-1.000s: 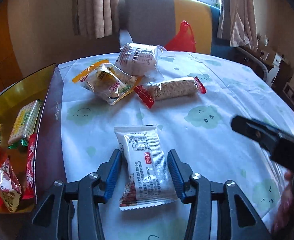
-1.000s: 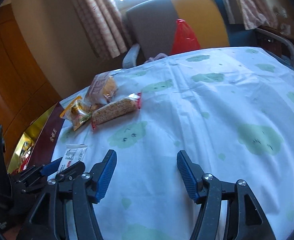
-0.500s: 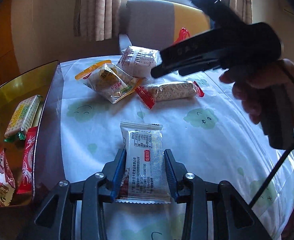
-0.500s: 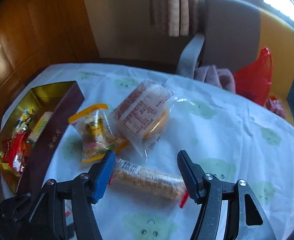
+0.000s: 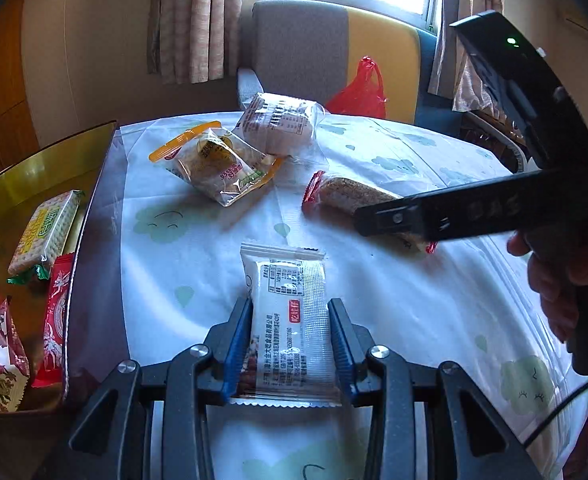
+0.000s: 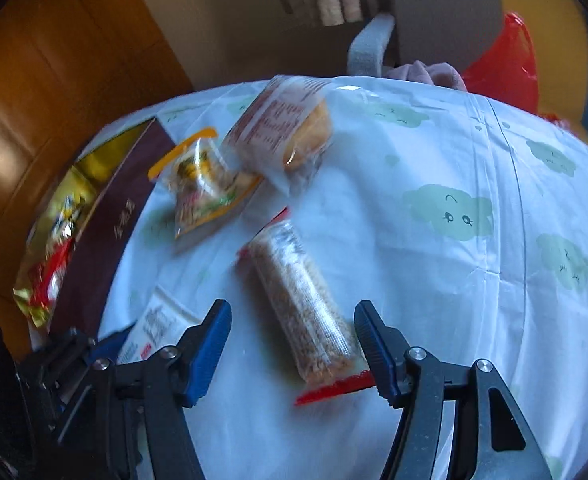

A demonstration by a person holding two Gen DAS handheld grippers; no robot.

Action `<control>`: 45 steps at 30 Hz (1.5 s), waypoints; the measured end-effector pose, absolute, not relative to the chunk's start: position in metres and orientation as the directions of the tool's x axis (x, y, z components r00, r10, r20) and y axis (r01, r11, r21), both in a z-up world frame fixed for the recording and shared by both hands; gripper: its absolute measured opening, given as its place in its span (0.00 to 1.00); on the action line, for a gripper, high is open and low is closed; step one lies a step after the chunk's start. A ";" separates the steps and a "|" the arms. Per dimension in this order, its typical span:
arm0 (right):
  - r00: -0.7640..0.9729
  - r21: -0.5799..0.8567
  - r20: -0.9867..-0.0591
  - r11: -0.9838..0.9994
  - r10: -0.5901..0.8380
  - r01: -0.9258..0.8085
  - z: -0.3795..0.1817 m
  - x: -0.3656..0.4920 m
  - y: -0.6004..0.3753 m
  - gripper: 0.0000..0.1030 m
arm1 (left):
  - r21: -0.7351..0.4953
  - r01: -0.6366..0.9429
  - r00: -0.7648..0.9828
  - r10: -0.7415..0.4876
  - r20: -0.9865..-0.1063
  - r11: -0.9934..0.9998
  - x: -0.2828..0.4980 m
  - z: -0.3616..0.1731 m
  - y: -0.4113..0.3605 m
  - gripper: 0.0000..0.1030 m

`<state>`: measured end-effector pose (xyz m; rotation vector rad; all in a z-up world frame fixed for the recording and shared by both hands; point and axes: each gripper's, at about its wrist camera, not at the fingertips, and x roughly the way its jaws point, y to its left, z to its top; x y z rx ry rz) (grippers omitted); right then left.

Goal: Organize snacks
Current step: 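Grasp the red-ended granola bar with the right tool while the left tool holds the white packet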

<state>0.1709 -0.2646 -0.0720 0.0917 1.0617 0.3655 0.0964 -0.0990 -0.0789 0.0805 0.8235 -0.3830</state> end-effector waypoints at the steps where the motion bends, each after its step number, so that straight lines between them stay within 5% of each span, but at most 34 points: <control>1: 0.441 0.209 -0.843 0.943 0.308 -0.259 -0.072 0.171 -0.260 0.63 | -0.077 0.363 0.615 -0.301 -0.728 0.929 0.096 -0.079 -0.099 0.38; 10: 0.532 0.098 -0.825 0.976 0.189 -0.194 -0.076 0.163 -0.246 0.29 | -0.064 0.364 0.618 -0.292 -0.730 0.929 0.095 -0.078 -0.100 0.38; 21: 0.646 0.163 -0.756 0.986 0.107 0.028 -0.079 0.093 -0.261 0.29 | -0.031 0.362 0.625 -0.267 -0.733 0.932 0.094 -0.078 -0.104 0.38; 45: 0.727 0.118 -0.687 0.987 0.003 0.108 -0.073 0.075 -0.267 0.29 | 0.005 0.356 0.638 -0.238 -0.733 0.935 0.089 -0.073 -0.105 0.34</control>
